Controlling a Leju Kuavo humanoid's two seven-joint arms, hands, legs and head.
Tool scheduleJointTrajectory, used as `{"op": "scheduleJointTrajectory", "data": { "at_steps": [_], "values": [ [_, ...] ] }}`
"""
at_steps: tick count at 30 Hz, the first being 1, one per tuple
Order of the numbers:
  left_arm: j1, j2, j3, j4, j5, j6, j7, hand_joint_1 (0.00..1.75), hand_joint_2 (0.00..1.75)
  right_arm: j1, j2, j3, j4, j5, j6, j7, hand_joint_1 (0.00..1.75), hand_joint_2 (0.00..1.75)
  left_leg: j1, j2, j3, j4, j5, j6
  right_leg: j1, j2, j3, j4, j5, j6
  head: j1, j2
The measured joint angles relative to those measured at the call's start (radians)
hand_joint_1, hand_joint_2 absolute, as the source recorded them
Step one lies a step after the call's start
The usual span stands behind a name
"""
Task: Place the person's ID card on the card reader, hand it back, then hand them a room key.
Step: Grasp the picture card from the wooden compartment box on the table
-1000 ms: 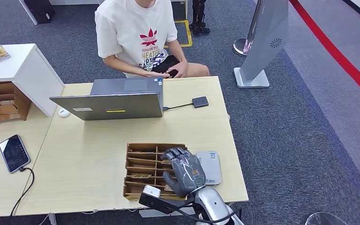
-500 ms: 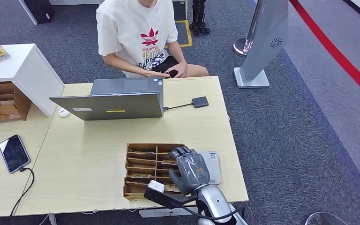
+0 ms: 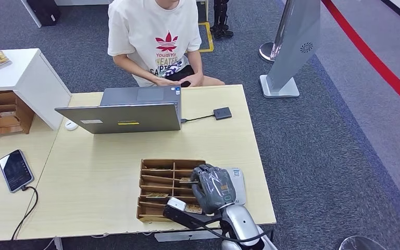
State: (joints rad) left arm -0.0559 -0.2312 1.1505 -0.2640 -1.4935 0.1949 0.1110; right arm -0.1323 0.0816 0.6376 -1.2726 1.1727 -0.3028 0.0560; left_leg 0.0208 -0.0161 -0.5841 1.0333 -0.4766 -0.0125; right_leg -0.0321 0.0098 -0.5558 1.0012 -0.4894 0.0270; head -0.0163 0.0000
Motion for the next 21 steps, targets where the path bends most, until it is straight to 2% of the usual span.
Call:
{"op": "scheduleJointTrajectory", "data": {
  "at_steps": [13, 21],
  "values": [
    [0.0, 0.0, 0.0, 0.0, 0.0, 0.0, -0.002, 0.0, 1.75, 0.0, 0.0, -0.007, 0.0, 0.003, 0.006, 0.003, 1.45, 1.75, 0.0, 0.0, 0.0, 0.0, 0.0, 0.0, 0.0, 0.0, 0.0, 0.0, 0.0, 0.0, 0.0, 0.0],
    [0.0, 0.0, 0.0, 0.0, 0.0, 0.0, -0.002, 0.0, 1.75, 0.0, 0.0, -0.013, 0.0, 0.003, 0.008, 0.003, 1.58, 1.75, 0.0, 0.0, 0.0, 0.0, 0.0, 0.0, 0.0, 0.0, 0.0, 0.0, 0.0, 0.0, 0.0, 0.0]
  ]
}}
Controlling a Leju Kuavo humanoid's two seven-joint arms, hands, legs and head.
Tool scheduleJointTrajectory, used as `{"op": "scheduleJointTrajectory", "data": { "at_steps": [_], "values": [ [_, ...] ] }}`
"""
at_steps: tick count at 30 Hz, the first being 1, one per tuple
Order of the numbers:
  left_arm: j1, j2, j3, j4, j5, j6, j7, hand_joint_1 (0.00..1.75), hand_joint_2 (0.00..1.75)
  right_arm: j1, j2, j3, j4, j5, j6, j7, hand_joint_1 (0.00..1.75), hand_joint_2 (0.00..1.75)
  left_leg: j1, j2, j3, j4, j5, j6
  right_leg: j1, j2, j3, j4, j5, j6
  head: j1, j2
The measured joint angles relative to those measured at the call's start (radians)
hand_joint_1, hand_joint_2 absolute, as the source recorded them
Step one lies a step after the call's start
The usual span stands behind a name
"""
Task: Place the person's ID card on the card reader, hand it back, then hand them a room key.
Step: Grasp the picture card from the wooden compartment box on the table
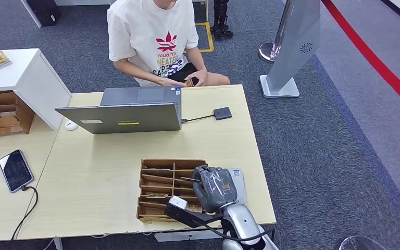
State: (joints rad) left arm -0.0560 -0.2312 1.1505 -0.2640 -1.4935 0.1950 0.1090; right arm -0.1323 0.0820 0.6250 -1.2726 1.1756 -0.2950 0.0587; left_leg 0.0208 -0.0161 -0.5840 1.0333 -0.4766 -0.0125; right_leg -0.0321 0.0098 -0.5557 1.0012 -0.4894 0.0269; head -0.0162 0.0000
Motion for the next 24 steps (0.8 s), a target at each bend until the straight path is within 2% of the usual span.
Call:
{"op": "scheduleJointTrajectory", "data": {
  "at_steps": [5, 11, 18, 24],
  "values": [
    [0.0, 0.0, 0.0, 0.0, 0.003, 0.0, -0.005, 0.0, 1.75, 0.006, 0.0, -0.01, -0.022, -0.067, 0.001, -0.033, 1.71, 1.75, 0.0, 0.0, 0.0, 0.0, 0.0, 0.0, 0.0, 0.0, 0.0, 0.0, 0.0, 0.0, 0.0, 0.0],
    [0.003, 0.0, 0.01, -0.001, 0.024, 0.003, -0.022, 0.0, 1.75, 0.036, -0.004, -0.05, -0.221, -0.381, 0.074, -0.154, 1.75, 1.75, 0.0, 0.0, 0.0, 0.0, 0.0, 0.0, 0.0, 0.0, 0.0, 0.0, 0.0, 0.0, 0.0, 0.0],
    [0.008, -0.002, 0.026, -0.002, 0.035, 0.011, -0.035, 0.0, 1.75, 0.083, -0.03, -0.117, -0.461, -0.674, 0.13, -0.29, 1.75, 1.75, 0.0, 0.0, 0.0, 0.0, 0.0, 0.0, 0.0, 0.0, -0.001, 0.0, 0.0, 0.0, 0.0, 0.0],
    [0.008, -0.002, 0.04, -0.002, 0.037, 0.012, -0.038, 0.0, 1.75, 0.116, -0.047, -0.165, -0.57, -0.735, 0.148, -0.32, 1.75, 1.75, 0.0, 0.0, 0.0, 0.0, 0.0, 0.0, 0.0, 0.0, -0.001, 0.0, 0.0, 0.0, 0.0, 0.0]
  ]
}}
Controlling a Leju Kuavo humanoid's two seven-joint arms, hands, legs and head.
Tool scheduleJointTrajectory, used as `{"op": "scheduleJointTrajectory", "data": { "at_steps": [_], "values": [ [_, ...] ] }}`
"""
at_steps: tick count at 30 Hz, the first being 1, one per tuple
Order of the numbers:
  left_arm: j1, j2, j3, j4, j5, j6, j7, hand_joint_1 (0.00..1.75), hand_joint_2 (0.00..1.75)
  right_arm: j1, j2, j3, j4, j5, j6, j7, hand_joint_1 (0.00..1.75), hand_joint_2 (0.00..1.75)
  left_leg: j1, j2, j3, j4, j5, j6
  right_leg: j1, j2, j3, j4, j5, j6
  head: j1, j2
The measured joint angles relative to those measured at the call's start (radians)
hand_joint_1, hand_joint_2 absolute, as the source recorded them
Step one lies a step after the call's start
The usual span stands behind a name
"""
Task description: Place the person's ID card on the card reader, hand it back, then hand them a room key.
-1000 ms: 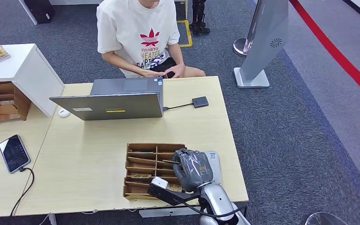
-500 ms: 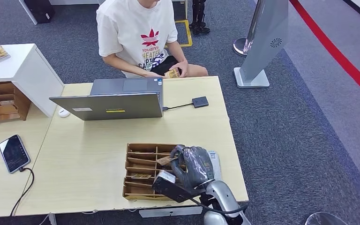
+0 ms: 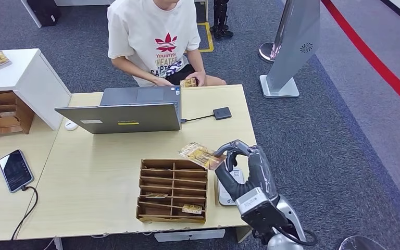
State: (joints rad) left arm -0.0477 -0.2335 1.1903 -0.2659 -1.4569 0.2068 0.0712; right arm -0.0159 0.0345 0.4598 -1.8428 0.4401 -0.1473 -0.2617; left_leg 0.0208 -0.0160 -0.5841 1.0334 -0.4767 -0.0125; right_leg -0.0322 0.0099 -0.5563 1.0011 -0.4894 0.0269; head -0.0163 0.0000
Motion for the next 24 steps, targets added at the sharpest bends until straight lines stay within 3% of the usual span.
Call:
{"op": "scheduleJointTrajectory", "data": {
  "at_steps": [24],
  "values": [
    [0.0, -0.001, 0.004, 0.0, -0.001, 0.0, 0.0, 0.0, 1.75, 0.017, -0.01, -0.017, -0.047, 0.004, 0.002, -0.002, 1.75, 1.75, 0.0, 0.0, 0.0, 0.0, 0.0, 0.0, 0.0, 0.0, 0.0, 0.0, 0.0, 0.0, 0.0, 0.0]
  ]
}}
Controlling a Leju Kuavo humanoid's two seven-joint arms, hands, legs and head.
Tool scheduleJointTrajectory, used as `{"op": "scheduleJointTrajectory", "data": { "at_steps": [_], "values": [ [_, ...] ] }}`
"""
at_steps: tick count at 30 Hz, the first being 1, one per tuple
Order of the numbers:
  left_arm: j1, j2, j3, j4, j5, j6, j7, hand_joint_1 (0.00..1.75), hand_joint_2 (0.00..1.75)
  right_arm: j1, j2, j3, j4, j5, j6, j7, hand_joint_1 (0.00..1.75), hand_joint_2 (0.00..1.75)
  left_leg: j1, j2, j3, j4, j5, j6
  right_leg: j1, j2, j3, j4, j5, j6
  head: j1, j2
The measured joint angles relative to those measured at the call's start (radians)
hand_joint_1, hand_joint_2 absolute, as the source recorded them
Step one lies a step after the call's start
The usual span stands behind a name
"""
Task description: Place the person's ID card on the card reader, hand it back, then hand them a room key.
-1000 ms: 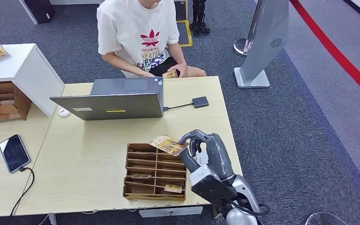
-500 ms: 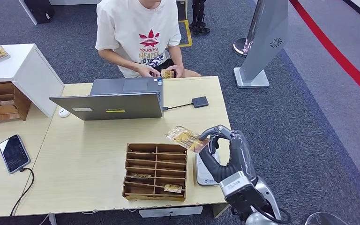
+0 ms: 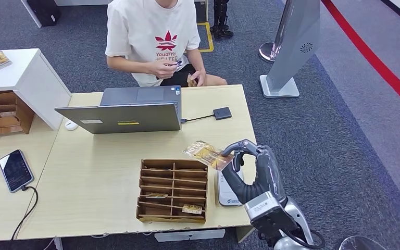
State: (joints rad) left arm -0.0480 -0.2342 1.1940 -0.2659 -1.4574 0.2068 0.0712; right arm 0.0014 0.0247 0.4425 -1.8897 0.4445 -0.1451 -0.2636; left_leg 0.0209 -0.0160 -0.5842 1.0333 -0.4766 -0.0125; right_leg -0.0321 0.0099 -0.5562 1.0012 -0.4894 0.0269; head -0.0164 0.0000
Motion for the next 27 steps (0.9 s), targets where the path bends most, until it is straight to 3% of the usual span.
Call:
{"op": "scheduleJointTrajectory", "data": {
  "at_steps": [8, 19, 27],
  "values": [
    [-0.001, 0.0, 0.0, 0.0, -0.017, 0.0, 0.005, 0.0, 1.75, -0.019, 0.0, 0.001, 0.02, 0.023, 0.01, 0.014, 1.75, 1.75, 0.0, 0.0, 0.0, 0.0, 0.0, 0.0, 0.0, 0.0, 0.0, 0.0, 0.0, 0.0, 0.0, 0.0],
    [-0.015, 0.006, -0.034, 0.0, -0.093, -0.001, 0.011, 0.0, 1.75, -0.374, 0.089, 0.068, 0.299, 0.099, 0.083, 0.168, 1.75, 1.75, 0.0, 0.0, 0.0, 0.0, 0.004, -0.001, 0.0, 0.0, -0.001, 0.002, 0.003, -0.002, 0.0, 0.0],
    [-0.019, 0.009, -0.055, 0.0, -0.103, -0.003, 0.011, 0.0, 1.75, -0.49, 0.126, 0.079, 0.433, 0.099, 0.086, 0.194, 1.75, 1.75, 0.0, 0.0, -0.001, 0.0, 0.004, -0.001, 0.0, 0.0, -0.001, 0.002, 0.003, -0.002, 0.0, 0.0]
  ]
}}
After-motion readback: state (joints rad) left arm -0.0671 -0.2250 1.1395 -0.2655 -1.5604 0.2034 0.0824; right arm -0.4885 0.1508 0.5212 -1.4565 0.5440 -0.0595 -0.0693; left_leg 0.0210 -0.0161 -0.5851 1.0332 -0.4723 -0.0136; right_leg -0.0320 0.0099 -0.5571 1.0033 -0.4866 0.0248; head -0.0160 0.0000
